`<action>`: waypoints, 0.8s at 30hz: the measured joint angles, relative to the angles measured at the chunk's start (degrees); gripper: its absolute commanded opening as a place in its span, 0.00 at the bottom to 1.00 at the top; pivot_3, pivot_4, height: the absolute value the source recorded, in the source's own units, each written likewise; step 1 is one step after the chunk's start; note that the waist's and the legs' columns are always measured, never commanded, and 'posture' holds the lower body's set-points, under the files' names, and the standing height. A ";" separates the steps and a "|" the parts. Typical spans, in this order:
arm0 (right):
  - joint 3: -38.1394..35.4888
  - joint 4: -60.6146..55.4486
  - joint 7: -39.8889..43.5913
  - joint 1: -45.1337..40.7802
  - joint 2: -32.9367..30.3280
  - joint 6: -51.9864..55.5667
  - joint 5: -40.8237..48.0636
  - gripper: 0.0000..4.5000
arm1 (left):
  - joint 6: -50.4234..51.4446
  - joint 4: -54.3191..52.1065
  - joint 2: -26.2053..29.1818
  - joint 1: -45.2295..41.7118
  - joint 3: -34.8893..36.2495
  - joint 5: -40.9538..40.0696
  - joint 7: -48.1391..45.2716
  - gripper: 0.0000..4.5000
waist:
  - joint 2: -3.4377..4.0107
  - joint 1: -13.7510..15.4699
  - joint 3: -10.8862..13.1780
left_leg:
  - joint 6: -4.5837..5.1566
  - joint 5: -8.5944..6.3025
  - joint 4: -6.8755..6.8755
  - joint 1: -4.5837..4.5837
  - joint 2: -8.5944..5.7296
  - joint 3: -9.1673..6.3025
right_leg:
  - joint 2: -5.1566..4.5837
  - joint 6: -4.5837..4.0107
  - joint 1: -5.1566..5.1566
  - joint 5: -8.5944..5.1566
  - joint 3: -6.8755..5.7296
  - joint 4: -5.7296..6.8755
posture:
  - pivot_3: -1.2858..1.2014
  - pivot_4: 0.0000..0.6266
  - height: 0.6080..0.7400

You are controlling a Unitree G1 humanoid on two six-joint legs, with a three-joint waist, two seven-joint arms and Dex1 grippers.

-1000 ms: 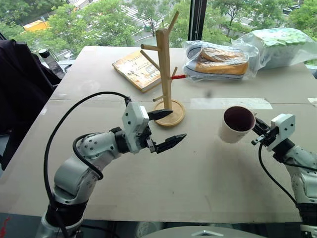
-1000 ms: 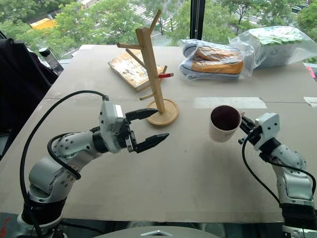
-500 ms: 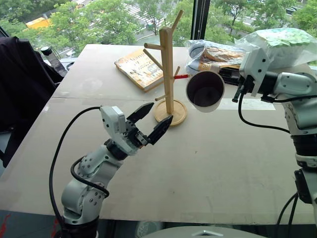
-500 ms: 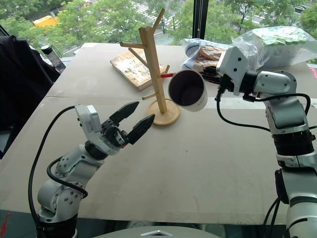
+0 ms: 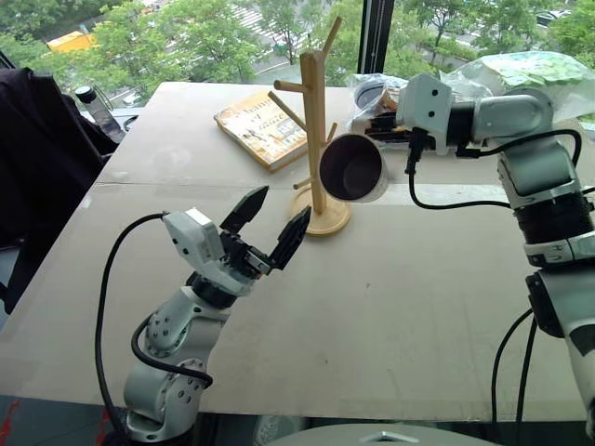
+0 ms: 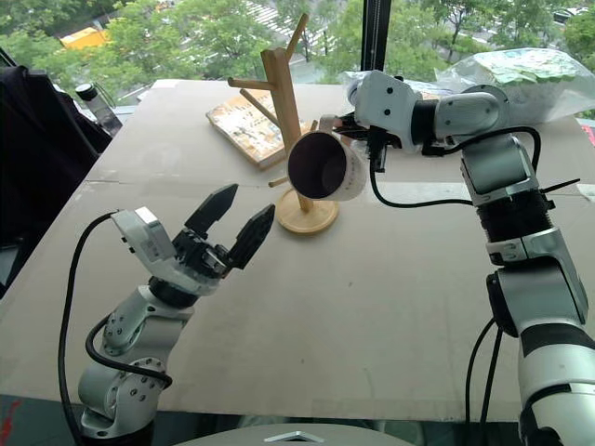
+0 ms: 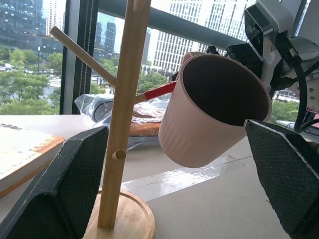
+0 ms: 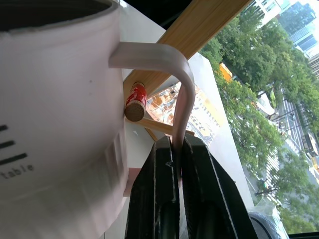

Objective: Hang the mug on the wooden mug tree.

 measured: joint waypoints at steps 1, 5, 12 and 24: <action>0.21 0.28 0.05 -0.33 0.28 -0.13 -0.19 0.01 | -0.15 0.00 -0.07 -0.01 -0.11 0.00 0.08 1.00 | 0.00 0.00 0.00 | 0.00 0.00 0.00 -0.02 0.00 0.00 | 0.00 -0.01 -0.03 0.01 0.00 0.00 | 0.52 0.24 1.00; 0.56 1.51 0.94 -2.49 1.56 -1.30 -1.29 0.01 | -1.05 0.00 -0.05 0.01 -0.37 0.07 0.15 1.00 | 0.01 -0.05 0.01 | 0.00 0.00 -0.04 -0.04 0.00 0.00 | 0.00 -0.02 -0.08 0.01 0.00 0.00 | 0.52 0.24 1.00; 1.10 2.60 1.05 -3.19 1.73 -2.39 -3.16 0.30 | -1.50 0.04 0.02 -0.19 -0.87 0.72 0.15 1.00 | 0.01 -0.04 0.01 | 0.00 0.00 -0.12 -0.05 0.00 0.01 | -0.01 -0.02 -0.10 0.01 0.00 -0.03 | 0.52 0.24 1.00; -2.44 1.90 0.43 -1.90 0.52 4.68 -1.09 0.98 | -1.47 0.42 1.89 -1.39 -1.17 1.09 -0.76 1.00 | 0.01 0.11 0.01 | -0.01 0.00 -0.21 -0.08 0.00 0.01 | -0.04 -0.03 -0.17 0.01 0.00 -0.05 | 0.52 0.24 1.00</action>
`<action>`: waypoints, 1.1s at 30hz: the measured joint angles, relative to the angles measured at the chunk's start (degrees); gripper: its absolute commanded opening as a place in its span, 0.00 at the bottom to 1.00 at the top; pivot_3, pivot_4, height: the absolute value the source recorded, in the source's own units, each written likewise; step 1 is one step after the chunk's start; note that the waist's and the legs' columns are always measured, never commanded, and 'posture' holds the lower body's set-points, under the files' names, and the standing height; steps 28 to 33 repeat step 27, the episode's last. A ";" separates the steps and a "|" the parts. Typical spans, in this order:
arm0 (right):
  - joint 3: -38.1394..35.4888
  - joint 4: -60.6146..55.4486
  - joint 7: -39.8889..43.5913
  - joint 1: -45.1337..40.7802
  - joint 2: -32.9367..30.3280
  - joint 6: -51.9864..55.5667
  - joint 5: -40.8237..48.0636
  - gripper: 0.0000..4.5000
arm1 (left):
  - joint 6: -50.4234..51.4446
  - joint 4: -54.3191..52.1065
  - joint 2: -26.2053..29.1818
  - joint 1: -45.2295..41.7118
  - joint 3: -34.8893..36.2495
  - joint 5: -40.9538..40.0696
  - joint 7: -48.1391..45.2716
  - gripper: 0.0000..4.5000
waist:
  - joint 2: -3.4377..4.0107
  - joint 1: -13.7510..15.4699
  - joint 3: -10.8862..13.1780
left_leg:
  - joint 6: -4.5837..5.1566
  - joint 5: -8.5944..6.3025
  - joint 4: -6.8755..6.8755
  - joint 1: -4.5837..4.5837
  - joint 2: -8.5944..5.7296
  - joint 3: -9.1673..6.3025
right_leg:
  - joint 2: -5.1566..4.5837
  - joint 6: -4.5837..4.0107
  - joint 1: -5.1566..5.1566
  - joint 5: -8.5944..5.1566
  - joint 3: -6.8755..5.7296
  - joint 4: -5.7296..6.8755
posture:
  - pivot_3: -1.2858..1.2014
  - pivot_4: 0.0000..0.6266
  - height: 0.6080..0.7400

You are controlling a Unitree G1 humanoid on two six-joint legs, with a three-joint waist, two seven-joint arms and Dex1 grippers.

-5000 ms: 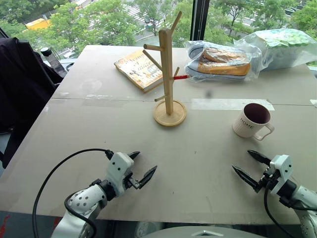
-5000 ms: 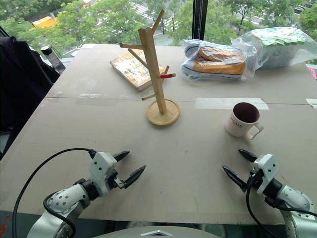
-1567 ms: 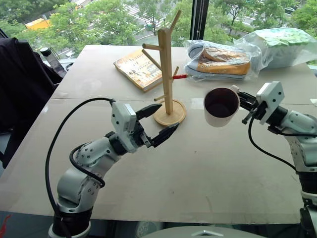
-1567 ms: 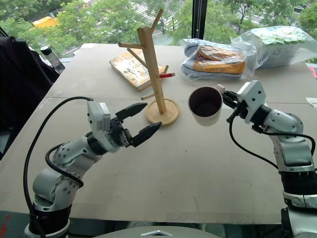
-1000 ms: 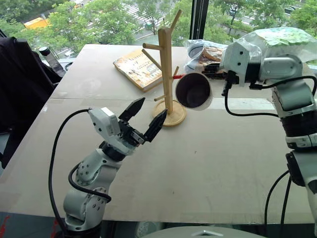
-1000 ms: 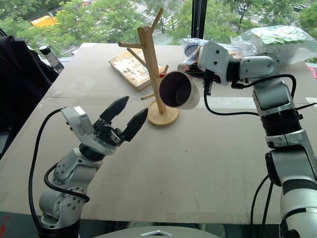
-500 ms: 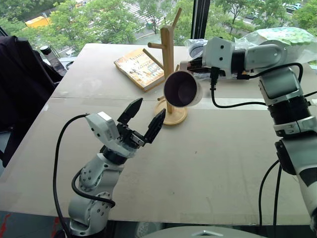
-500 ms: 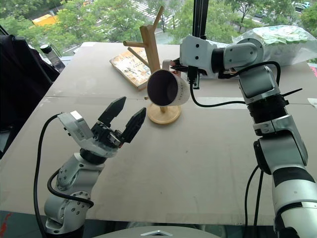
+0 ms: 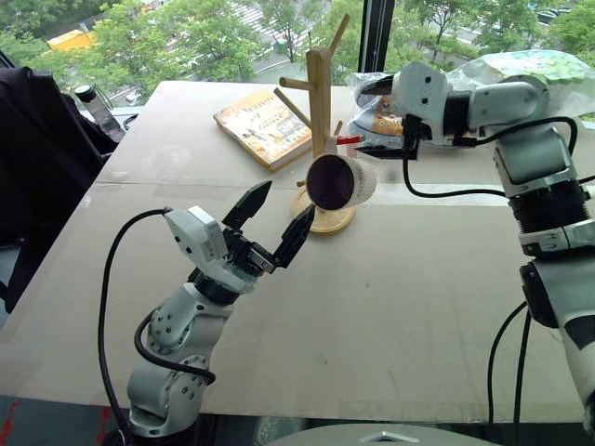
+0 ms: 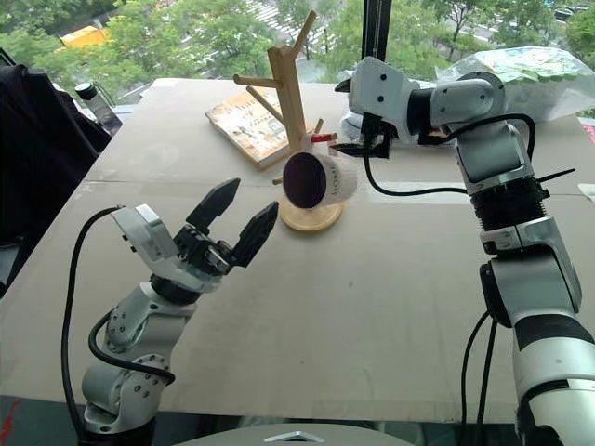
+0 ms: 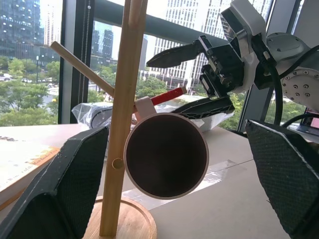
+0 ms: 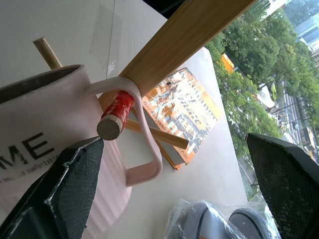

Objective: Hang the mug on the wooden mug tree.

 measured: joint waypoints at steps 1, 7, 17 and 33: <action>-1.82 -1.02 0.12 1.28 -0.64 3.24 1.96 0.98 | 0.13 0.00 0.37 0.07 0.11 0.00 -0.09 1.00 | 0.00 0.08 0.00 | 0.00 0.00 0.00 -0.03 0.00 -0.01 | -0.02 0.00 0.00 0.00 -0.02 -0.02 | 0.52 0.24 1.00; -11.52 -12.56 0.12 15.46 -3.53 17.72 13.70 0.98 | 1.65 0.03 3.31 4.90 1.02 0.56 -0.07 1.00 | -0.02 0.08 -0.01 | 0.01 -0.01 -0.24 -0.07 -0.01 -0.04 | -0.08 0.00 -0.04 0.00 -0.03 -0.16 | 0.52 0.24 1.00; -25.29 -32.58 -6.51 61.79 1.89 21.11 25.72 0.98 | 6.53 4.34 11.95 14.28 1.97 8.01 -0.39 1.00 | 0.17 -0.06 0.08 | 0.01 -0.01 -0.39 -0.01 -0.02 0.04 | -0.05 0.01 -0.08 -0.02 0.03 -0.13 | 0.52 0.24 1.00; -25.25 -25.42 -7.26 71.01 2.39 0.21 18.79 0.98 | 5.11 10.77 13.76 16.61 0.68 13.60 -3.35 1.00 | 0.05 -0.68 0.11 | -0.02 0.04 -0.30 0.38 0.04 0.15 | 0.03 -0.32 0.12 -0.07 0.09 0.00 | 0.52 0.24 1.00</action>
